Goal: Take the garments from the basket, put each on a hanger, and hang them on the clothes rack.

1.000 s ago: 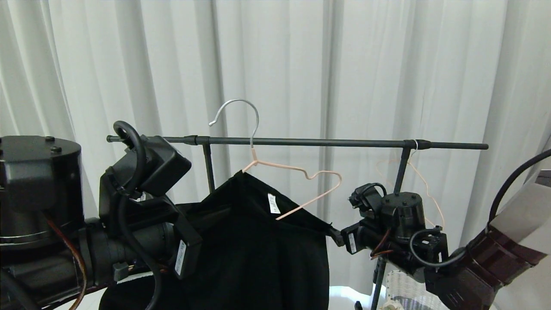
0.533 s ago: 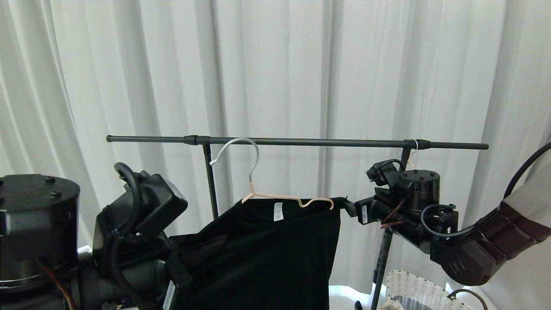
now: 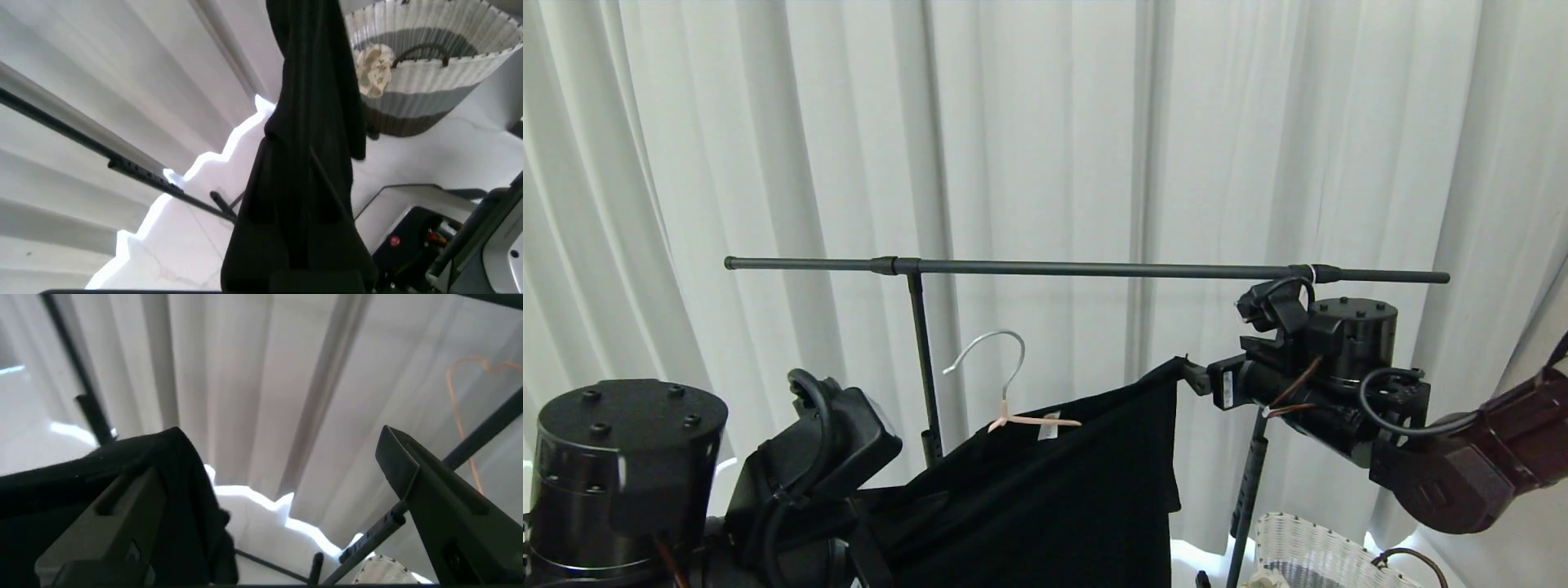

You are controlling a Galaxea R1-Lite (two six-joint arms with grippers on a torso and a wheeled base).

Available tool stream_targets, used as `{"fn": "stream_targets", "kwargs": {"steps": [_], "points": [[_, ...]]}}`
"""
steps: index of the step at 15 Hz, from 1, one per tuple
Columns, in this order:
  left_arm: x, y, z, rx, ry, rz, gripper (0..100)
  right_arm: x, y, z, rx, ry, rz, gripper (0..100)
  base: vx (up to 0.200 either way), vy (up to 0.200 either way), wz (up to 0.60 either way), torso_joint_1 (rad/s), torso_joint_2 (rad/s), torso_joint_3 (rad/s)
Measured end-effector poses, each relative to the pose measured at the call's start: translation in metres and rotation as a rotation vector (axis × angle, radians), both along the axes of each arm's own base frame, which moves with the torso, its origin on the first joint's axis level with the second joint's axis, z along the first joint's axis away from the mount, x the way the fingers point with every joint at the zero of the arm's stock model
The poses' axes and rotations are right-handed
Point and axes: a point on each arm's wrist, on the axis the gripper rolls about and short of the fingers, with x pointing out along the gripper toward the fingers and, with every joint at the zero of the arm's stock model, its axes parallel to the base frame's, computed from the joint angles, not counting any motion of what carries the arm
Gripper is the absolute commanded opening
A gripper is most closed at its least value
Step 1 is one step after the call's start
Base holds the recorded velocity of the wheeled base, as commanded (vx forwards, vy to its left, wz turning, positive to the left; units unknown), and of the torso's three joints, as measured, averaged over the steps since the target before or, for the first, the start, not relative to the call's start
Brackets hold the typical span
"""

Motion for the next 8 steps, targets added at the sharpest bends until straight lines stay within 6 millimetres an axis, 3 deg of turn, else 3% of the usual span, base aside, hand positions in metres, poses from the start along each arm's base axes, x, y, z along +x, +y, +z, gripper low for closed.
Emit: {"fn": "stream_targets", "kwargs": {"steps": [4, 8], "points": [[0.006, -0.004, 0.002, -0.004, 0.002, 0.005, 0, -0.021, 0.009, 0.016, -0.054, -0.026, 0.122, 100, 0.000, 0.000, 0.00, 0.000, 0.00, 0.000], [0.014, 0.000, 0.007, -0.017, -0.012, 0.048, 0, -0.040, 0.024, 0.014, -0.112, 0.002, 0.209, 100, 0.000, 0.000, 0.00, 0.000, 0.00, 0.000]]}}
